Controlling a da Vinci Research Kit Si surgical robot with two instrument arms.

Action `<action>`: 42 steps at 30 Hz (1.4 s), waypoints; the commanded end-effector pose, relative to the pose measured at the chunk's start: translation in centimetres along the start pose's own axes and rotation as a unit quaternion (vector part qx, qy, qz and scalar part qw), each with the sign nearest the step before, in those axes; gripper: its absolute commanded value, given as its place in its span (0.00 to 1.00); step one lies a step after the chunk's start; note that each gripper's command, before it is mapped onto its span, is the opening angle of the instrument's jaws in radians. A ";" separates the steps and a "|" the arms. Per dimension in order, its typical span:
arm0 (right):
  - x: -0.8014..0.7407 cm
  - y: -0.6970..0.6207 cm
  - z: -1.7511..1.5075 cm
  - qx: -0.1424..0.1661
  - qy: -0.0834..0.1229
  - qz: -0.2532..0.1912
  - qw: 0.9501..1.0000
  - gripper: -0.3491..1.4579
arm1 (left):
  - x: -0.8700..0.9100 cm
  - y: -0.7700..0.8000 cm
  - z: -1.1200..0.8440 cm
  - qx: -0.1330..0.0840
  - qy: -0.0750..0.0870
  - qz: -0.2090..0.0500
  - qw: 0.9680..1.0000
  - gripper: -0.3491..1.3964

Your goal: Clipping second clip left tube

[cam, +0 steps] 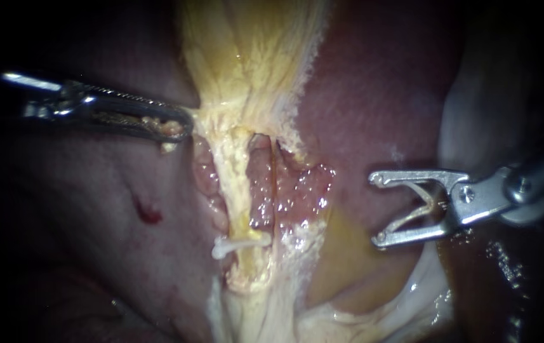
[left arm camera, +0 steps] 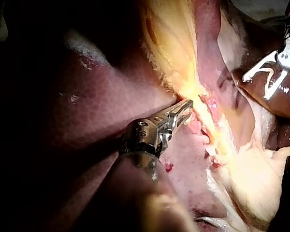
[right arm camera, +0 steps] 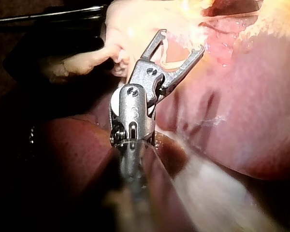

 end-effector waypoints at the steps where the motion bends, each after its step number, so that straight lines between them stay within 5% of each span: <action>1: 0.00 0.00 0.04 0.003 0.001 0.000 1.000 0.47 | 0.01 0.00 0.00 0.000 0.000 0.000 1.000 0.00; 20: -0.18 0.01 1.15 0.018 0.031 0.048 0.998 0.47 | 0.02 -0.02 0.01 -0.001 0.000 0.000 1.000 0.00; 42: -0.66 0.23 1.75 0.045 0.068 0.109 0.991 0.47 | 0.02 -0.04 0.01 -0.002 0.000 0.000 1.000 0.00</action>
